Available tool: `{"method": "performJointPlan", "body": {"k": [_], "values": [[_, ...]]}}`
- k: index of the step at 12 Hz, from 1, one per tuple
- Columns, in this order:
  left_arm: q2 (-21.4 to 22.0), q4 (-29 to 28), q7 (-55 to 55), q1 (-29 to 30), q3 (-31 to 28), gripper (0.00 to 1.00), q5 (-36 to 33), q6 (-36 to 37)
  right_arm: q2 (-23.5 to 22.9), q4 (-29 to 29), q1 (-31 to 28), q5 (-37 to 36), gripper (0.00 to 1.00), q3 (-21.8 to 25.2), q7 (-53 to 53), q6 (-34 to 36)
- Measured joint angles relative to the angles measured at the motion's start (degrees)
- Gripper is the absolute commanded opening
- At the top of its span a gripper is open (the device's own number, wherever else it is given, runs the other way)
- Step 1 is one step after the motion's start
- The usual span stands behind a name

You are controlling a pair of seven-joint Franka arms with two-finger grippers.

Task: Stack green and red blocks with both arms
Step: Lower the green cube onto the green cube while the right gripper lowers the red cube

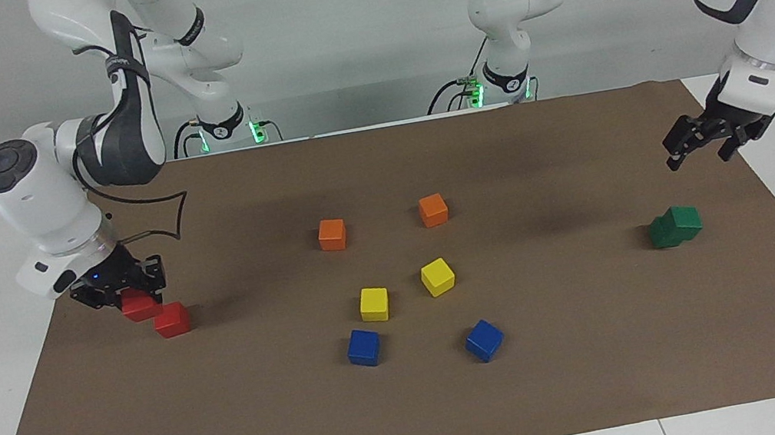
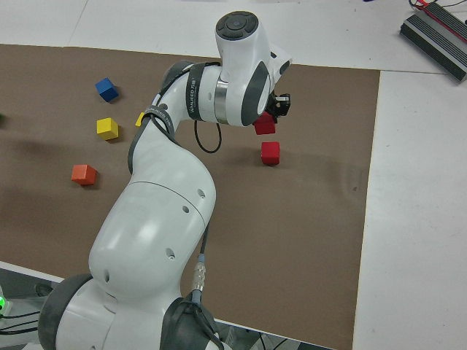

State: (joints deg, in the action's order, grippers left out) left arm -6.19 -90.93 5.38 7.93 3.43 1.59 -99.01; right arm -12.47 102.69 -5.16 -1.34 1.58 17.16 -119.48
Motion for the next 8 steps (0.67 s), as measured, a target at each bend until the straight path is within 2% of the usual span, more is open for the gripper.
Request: {"method": "performJointPlan", "body": {"k": [3, 8], "values": [[3.12, -0.02, -6.96, -1.49, 0.05, 1.0, -0.34, 5.45, -0.07, 2.4, -0.79, 0.0, 0.15, -0.06, 1.07, -3.57], [5.34, -0.03, -8.82, -2.08, 0.09, 1.0, -0.38, 7.45, -0.19, 7.67, -0.8, 0.0, 0.15, -0.2, 1.13, -10.84]]}}
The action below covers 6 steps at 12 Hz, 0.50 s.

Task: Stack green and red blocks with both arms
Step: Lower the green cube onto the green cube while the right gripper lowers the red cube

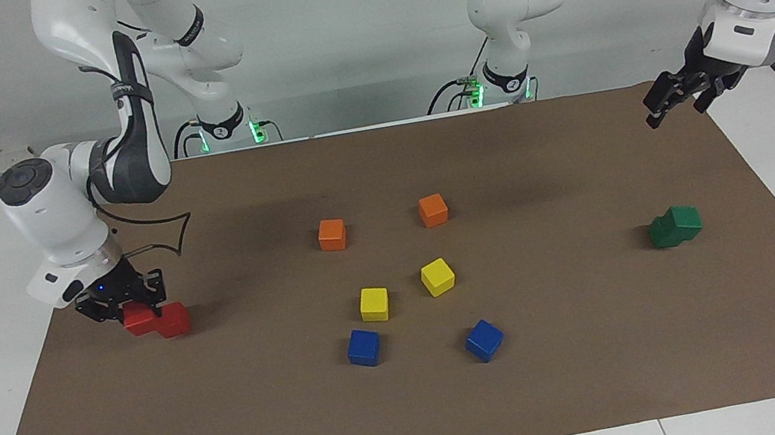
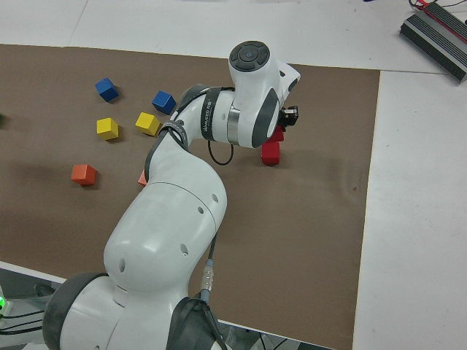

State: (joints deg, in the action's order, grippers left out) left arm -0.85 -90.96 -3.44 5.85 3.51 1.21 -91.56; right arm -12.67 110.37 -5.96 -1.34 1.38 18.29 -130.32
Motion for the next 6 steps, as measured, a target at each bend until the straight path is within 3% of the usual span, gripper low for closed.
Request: {"method": "performJointPlan", "body": {"k": [6], "values": [[2.86, -2.03, -0.26, -2.69, -0.14, 1.0, 0.0, -0.11, 0.14, 3.13, 0.01, 0.0, 0.16, -0.06, 0.01, -1.35]]}}
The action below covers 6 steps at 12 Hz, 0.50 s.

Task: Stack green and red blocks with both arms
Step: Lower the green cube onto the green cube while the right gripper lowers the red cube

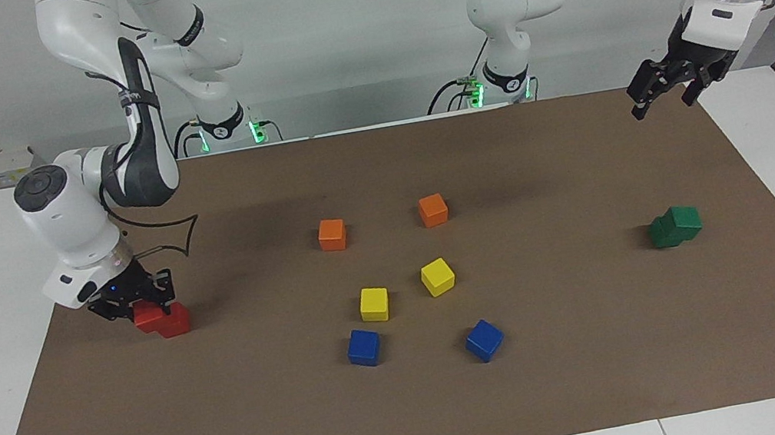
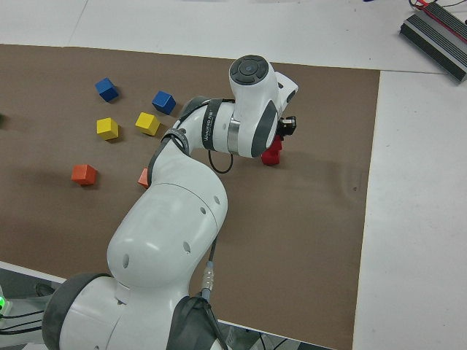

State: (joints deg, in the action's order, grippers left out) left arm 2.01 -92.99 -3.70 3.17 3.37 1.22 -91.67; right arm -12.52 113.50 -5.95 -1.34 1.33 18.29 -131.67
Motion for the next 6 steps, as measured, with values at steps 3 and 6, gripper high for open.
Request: {"method": "performJointPlan", "body": {"k": [3, 6], "values": [[2.13, -3.26, 0.0, -0.01, -0.06, 1.0, 0.0, -1.22, 0.12, 0.2, -0.23, 0.0, 0.16, 0.01, 0.0, -0.97], [2.35, -4.15, 0.0, -0.53, -0.06, 1.0, 0.0, -4.3, 0.13, 0.43, -0.43, 0.45, 0.16, 0.01, 0.0, -3.21]]}}
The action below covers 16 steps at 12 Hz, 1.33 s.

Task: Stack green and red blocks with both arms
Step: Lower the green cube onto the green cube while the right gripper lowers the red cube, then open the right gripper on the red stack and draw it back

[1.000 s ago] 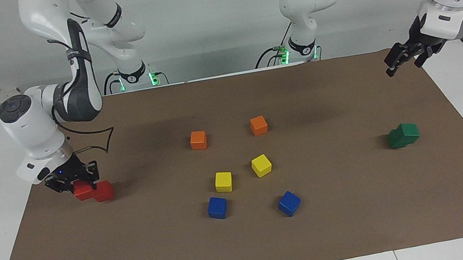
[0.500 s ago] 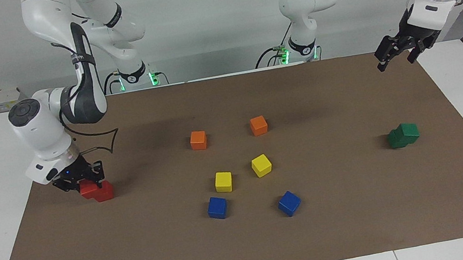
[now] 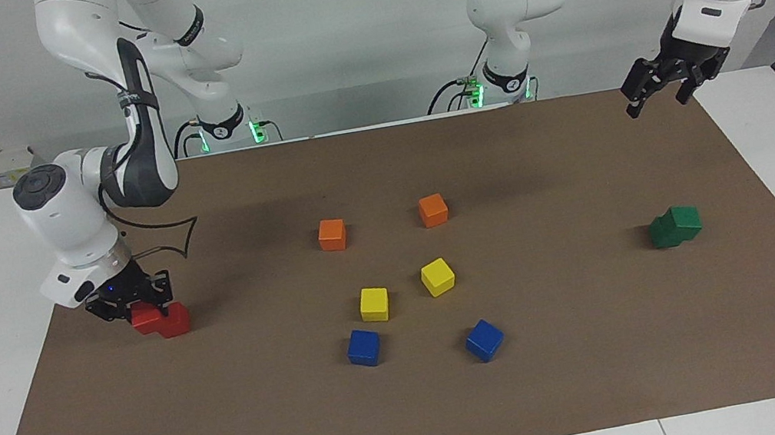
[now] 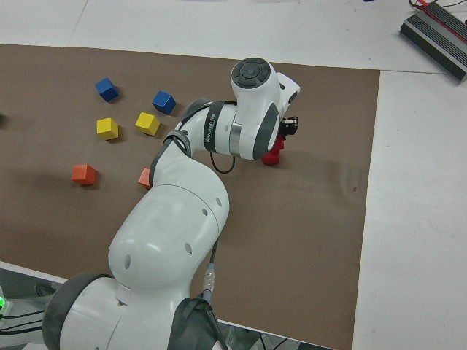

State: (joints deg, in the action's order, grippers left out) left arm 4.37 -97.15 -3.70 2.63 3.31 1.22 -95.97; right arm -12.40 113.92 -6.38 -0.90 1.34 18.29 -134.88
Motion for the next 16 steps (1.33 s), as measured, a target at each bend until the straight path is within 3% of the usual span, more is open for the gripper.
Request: {"method": "performJointPlan", "body": {"k": [16], "values": [[0.04, 0.94, 4.57, -0.64, -0.39, 1.0, 0.0, 3.67, 1.03, 3.53, 0.0, 2.81, 0.18, 0.0, 0.0, -1.38]]}}
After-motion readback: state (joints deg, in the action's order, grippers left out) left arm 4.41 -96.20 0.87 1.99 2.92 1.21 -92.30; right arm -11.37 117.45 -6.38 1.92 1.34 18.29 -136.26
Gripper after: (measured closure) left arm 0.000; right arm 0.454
